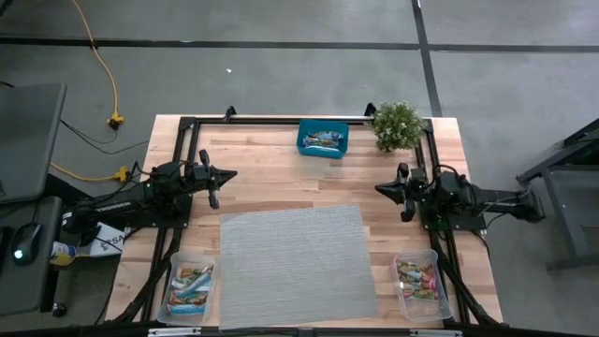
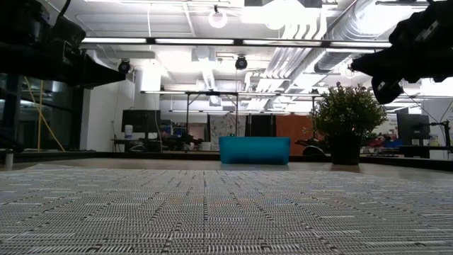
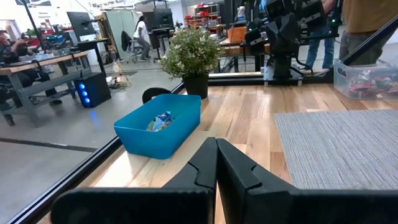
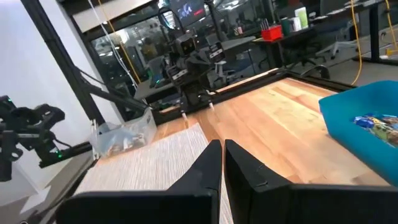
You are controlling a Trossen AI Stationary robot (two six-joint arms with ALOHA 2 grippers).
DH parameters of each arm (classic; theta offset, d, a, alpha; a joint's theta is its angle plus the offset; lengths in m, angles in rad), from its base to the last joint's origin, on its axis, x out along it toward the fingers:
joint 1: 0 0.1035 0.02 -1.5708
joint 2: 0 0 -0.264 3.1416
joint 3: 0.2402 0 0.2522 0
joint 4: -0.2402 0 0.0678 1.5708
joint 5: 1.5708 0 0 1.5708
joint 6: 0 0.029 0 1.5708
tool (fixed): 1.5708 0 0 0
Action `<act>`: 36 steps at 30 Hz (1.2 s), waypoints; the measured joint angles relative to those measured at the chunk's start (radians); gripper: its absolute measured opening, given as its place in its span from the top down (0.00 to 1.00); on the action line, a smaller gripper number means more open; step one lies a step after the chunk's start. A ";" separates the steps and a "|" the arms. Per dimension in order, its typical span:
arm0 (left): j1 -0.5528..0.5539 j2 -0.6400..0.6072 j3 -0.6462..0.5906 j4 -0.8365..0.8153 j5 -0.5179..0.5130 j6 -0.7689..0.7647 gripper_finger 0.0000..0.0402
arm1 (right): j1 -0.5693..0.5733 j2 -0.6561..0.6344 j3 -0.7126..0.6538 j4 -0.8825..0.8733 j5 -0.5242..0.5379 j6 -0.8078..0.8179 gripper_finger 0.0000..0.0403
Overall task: Pick and place Granola Bars by type
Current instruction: Return to Home Position
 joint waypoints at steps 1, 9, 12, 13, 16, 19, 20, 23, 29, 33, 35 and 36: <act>0.000 0.000 0.000 0.000 0.000 0.000 1.00 | 0.000 0.000 0.000 -0.001 0.000 -0.002 1.00; 0.000 0.000 0.000 0.000 0.000 0.000 1.00 | 0.001 0.000 0.000 -0.006 -0.023 0.038 1.00; 0.000 0.000 0.000 0.000 0.000 0.000 1.00 | 0.001 0.000 0.000 -0.006 -0.023 0.029 1.00; 0.000 0.000 0.000 0.000 0.000 0.000 1.00 | 0.001 0.000 0.000 -0.006 -0.023 0.031 1.00; 0.000 0.000 0.000 0.000 0.000 0.000 1.00 | 0.001 0.000 0.000 -0.006 -0.023 0.040 1.00; 0.000 0.000 0.000 0.000 0.000 0.000 1.00 | 0.001 0.000 0.000 -0.006 -0.022 0.041 1.00; 0.000 0.000 0.000 0.000 0.000 0.000 1.00 | 0.001 0.000 0.000 -0.006 -0.022 0.042 1.00; 0.000 0.000 0.000 0.000 0.000 0.000 1.00 | 0.001 0.000 0.000 -0.006 -0.022 0.042 1.00; 0.000 0.000 0.000 0.000 0.000 0.000 1.00 | 0.001 0.001 0.000 -0.006 -0.021 0.042 1.00; 0.000 0.000 0.000 0.000 0.000 0.000 1.00 | 0.001 0.001 0.000 -0.006 -0.021 0.042 1.00; 0.000 0.000 0.000 0.000 0.000 0.000 1.00 | 0.001 0.001 0.000 -0.006 -0.021 0.042 1.00; 0.000 0.000 0.000 0.000 0.000 0.000 1.00 | 0.001 0.001 0.000 -0.006 -0.021 0.042 1.00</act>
